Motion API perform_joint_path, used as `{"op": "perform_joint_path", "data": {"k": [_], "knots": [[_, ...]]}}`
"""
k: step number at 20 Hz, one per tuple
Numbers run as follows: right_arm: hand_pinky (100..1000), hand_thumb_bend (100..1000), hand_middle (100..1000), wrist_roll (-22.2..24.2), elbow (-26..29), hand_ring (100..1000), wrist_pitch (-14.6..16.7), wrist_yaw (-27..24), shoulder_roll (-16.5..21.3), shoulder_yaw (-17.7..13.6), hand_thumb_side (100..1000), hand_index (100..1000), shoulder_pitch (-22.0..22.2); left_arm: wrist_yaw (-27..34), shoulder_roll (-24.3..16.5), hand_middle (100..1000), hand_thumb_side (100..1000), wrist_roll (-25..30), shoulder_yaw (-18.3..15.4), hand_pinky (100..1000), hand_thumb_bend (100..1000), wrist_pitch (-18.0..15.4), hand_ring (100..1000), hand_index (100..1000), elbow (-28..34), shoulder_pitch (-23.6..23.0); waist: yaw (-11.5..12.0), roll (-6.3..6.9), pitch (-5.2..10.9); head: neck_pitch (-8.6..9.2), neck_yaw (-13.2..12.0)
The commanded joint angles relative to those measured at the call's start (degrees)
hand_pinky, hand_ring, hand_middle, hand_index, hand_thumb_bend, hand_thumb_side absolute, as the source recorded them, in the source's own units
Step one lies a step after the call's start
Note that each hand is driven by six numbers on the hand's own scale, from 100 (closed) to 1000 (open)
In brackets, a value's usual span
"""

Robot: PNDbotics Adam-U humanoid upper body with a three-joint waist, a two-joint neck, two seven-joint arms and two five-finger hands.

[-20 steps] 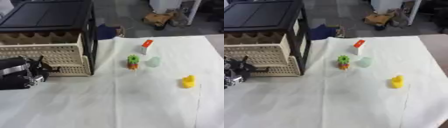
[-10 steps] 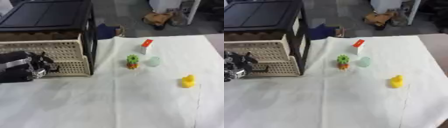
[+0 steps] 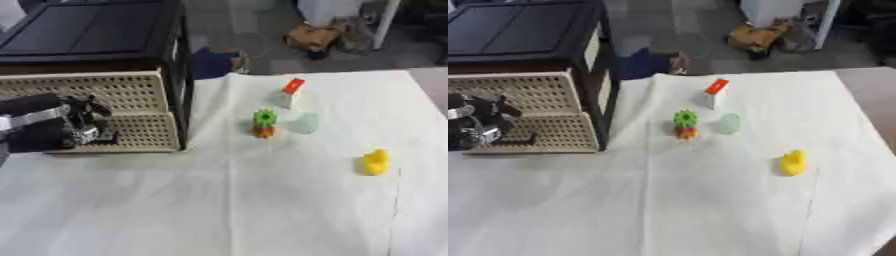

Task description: Pick up objects from table and place into drawer.

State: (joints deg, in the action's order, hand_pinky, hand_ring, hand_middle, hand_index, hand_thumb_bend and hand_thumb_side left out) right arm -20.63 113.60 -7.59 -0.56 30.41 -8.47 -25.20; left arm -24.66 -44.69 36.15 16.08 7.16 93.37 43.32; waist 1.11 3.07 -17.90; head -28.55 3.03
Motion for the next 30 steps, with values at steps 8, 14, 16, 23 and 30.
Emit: {"op": "perform_joint_path", "data": {"k": [8, 14, 16, 23, 30], "knots": [[645, 228, 569, 0.1, 1.0, 579, 0.0, -0.2, 0.4, -0.6, 1000, 839, -0.6, 0.7, -2.0, 616, 1000, -0.8, 1.0, 487, 100, -2.3, 611, 903, 5.5, -1.9, 0.4, -0.45, 1.53, -1.14, 1.9], [646, 224, 568, -0.1, 1.0, 580, 0.0, -0.4, 0.0, -0.6, 1000, 839, -0.6, 2.1, -2.6, 497, 1000, 0.6, -0.8, 403, 100, -2.6, 470, 782, 13.6, -4.6, 1.1, -1.05, 2.42, -1.9, 2.8], [646, 220, 568, -0.2, 1.0, 582, 0.0, -0.4, -0.2, -0.7, 1000, 838, -0.5, 2.4, -2.4, 464, 1000, 1.0, -1.9, 370, 100, -2.6, 425, 740, 16.4, -5.4, 1.4, -1.16, 2.75, -2.05, 3.0], [647, 206, 570, -0.7, 1.0, 586, 0.2, -0.6, -1.0, -1.0, 1000, 837, -0.5, 8.3, 6.3, 444, 1000, -1.0, -7.5, 365, 100, -4.1, 376, 710, 21.2, -8.6, 2.2, -1.74, 3.89, -2.42, 4.5], [644, 182, 572, -1.7, 1.0, 590, 0.8, -0.4, -1.4, -1.4, 1000, 835, -1.0, 17.7, 16.5, 500, 1000, -17.6, -12.6, 445, 100, -12.8, 425, 750, 21.2, -10.7, 3.0, -2.09, 4.6, -3.12, 5.5]]}}
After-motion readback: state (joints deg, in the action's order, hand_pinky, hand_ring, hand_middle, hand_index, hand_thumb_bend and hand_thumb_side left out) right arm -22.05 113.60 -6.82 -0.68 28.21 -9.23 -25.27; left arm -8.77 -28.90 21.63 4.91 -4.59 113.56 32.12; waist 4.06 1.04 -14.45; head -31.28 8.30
